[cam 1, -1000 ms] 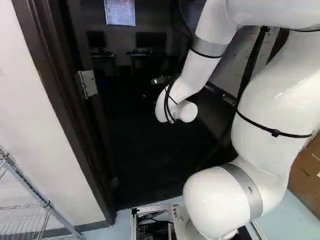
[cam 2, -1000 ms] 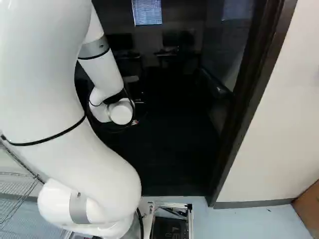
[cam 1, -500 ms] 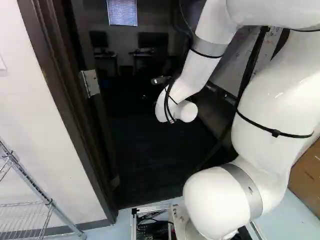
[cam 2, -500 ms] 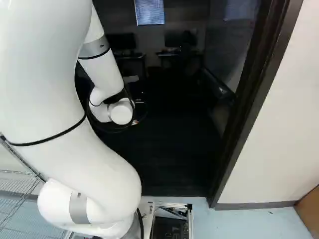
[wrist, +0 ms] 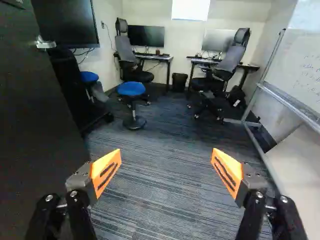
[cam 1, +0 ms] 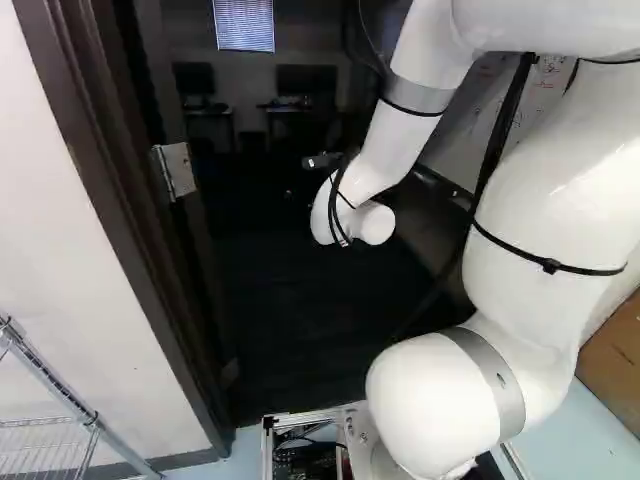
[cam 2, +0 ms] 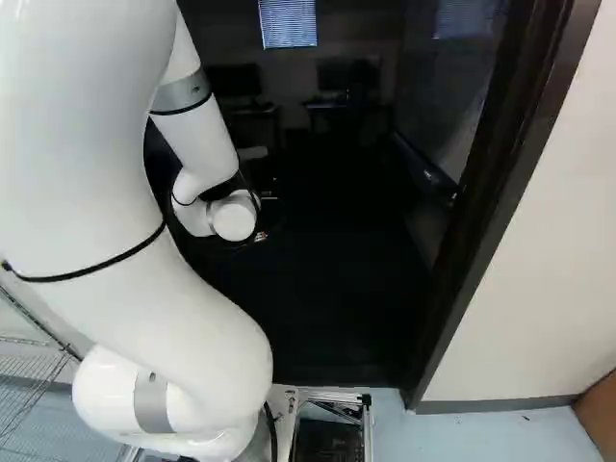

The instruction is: Open the door and move inside

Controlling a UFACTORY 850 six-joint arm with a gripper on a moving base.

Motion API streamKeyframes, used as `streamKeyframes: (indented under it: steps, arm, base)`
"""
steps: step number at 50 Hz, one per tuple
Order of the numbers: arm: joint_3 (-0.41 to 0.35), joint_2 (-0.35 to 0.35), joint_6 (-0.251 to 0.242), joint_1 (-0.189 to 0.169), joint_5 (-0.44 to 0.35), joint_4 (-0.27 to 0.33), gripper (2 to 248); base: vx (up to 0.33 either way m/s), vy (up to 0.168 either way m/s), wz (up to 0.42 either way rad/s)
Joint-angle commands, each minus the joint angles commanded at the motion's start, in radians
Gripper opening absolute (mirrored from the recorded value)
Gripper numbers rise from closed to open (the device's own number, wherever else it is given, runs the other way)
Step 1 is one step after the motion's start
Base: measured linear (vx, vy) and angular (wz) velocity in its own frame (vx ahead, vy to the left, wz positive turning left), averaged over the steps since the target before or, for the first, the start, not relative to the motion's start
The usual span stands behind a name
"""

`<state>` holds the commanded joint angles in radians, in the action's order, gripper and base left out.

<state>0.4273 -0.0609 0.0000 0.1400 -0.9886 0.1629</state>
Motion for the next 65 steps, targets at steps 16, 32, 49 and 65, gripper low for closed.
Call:
streamKeyframes:
  steps: [16,32,49,65]
  arm:
    - [0.000,0.000,0.000,0.000,0.000,0.000,247]
    - [0.000,0.000,0.000,0.000,0.000,0.000,247]
    - [0.000,0.000,0.000,0.000,0.000,0.000,247]
    - [0.000,0.000,0.000,0.000,0.000,0.000,247]
  base:
    - [0.164,-0.004,-0.007]
    - [0.159,-0.057,0.001]
    - [0.152,-0.022,0.078]
    - [0.143,0.026,0.126]
